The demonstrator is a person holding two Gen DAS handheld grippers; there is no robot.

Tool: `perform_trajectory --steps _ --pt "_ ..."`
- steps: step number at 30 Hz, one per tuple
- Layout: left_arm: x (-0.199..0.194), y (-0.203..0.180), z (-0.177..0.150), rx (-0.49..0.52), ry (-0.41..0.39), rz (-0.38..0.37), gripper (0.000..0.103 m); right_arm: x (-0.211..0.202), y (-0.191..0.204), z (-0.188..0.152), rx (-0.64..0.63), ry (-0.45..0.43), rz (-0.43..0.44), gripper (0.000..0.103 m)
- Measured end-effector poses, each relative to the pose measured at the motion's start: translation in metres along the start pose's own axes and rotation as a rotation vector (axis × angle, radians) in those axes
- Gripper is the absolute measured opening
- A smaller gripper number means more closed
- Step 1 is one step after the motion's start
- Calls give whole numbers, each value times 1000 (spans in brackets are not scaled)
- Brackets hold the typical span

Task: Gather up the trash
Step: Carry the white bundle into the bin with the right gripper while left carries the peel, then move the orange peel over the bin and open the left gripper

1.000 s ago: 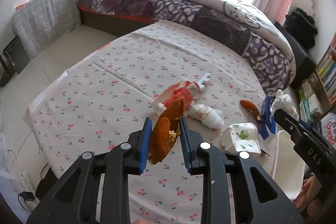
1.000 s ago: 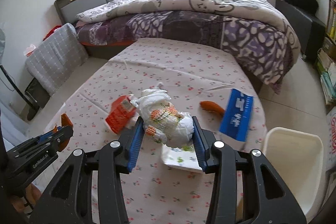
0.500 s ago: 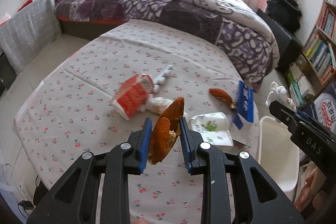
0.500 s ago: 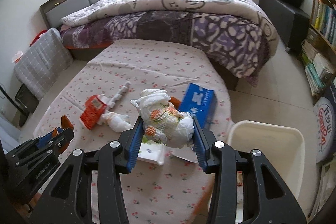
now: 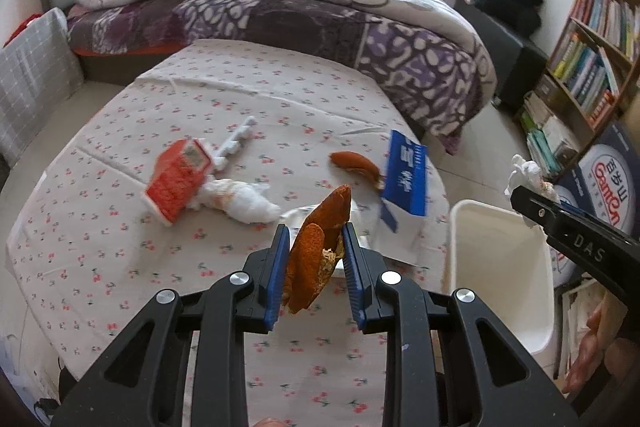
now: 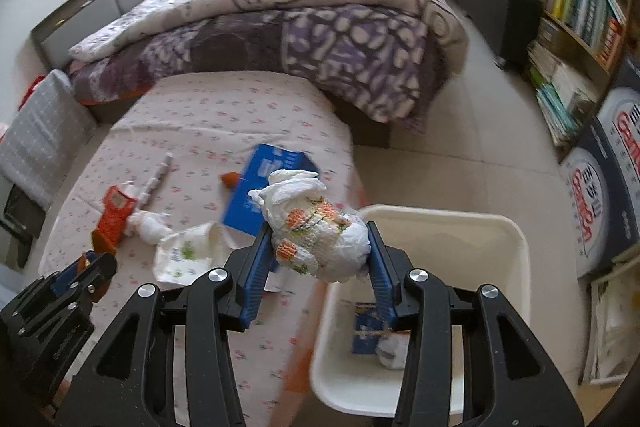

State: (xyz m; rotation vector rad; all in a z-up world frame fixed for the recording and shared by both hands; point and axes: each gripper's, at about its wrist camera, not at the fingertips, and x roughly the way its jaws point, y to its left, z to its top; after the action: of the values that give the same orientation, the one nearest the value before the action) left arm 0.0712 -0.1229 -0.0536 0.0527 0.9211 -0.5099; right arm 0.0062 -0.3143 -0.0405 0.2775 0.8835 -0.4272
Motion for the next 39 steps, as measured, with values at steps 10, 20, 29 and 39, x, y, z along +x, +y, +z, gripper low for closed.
perform_trajectory --steps 10,20,29,39 --pt "12 -49 -8 64 25 -56 27 5 -50 -1 79 66 -86 52" --pt "26 -98 -21 132 65 -113 27 -6 -88 1 191 38 -144 86" --pt "38 -138 -30 158 107 -178 28 -16 -128 4 306 -3 -177 93" --pt "43 -169 -42 217 113 -235 75 -21 -156 3 417 -6 -144 94"
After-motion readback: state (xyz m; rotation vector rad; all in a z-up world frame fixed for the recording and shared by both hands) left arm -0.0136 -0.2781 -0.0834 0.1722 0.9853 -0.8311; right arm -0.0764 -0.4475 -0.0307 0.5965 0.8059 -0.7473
